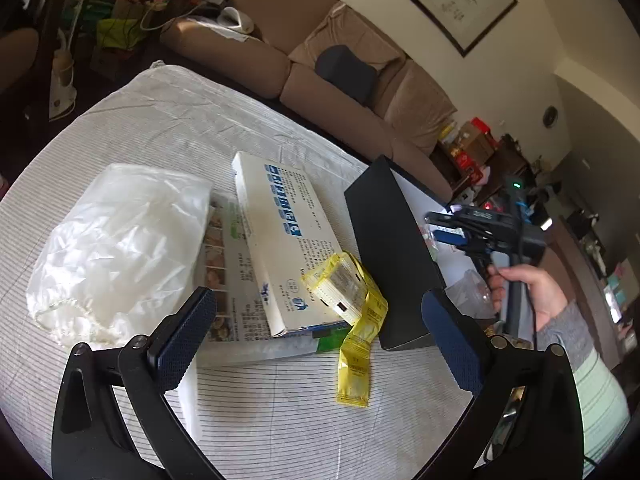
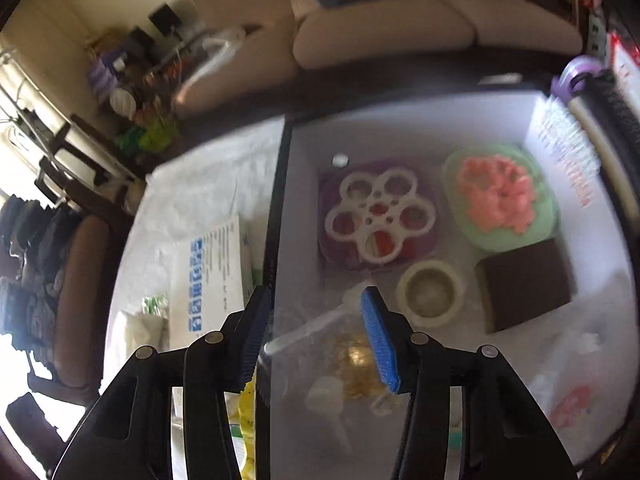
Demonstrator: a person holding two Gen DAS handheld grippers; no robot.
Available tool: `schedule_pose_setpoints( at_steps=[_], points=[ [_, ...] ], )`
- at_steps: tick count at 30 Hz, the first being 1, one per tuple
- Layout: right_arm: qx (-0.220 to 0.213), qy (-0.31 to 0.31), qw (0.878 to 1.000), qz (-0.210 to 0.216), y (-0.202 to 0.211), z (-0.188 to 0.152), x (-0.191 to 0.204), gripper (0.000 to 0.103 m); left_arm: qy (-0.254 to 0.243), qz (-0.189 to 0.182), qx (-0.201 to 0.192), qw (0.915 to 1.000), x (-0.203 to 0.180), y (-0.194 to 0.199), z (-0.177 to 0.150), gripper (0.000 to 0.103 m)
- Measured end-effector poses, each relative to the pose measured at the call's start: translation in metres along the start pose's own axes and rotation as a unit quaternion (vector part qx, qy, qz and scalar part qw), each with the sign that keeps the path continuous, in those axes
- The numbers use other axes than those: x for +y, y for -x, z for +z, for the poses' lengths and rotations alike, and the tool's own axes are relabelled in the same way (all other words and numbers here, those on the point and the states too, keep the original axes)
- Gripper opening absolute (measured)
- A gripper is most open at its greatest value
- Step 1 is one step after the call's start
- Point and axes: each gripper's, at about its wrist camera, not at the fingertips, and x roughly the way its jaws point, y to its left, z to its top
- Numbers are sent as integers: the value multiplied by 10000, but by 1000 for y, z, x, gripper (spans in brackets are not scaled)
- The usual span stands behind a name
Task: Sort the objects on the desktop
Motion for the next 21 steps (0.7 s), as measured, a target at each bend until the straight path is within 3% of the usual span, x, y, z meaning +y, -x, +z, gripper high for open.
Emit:
schedule_pose_setpoints(
  at_steps=[5,7,9,11,15,18,21],
  points=[
    [856,219,9960,-134,-36,-12,-6,46,-300,104,176,9993,-14,-14,-4,103],
    [1290,881,9866,-477,-41,-28,-2,47,-356,146,252,9989,-15,-18,-7,103],
    [1326,1071,9840,-511,-31,-36,-4,48,-327,151,346,9988,-13,-22,-9,103],
    [1287,1003,9855,-465,-15,-42,-11,48,-298,186,463,9983,-10,-27,-12,103],
    [728,999,9902,-652,26,-45,-17,49,-355,328,494,9976,-10,-29,-14,103],
    [361,1110,9913,-611,52,-47,-7,59,-273,343,454,9980,-6,-27,-12,103],
    [111,1304,9870,-936,65,-49,9,59,-122,331,438,9984,1,-25,-10,103]
  ],
)
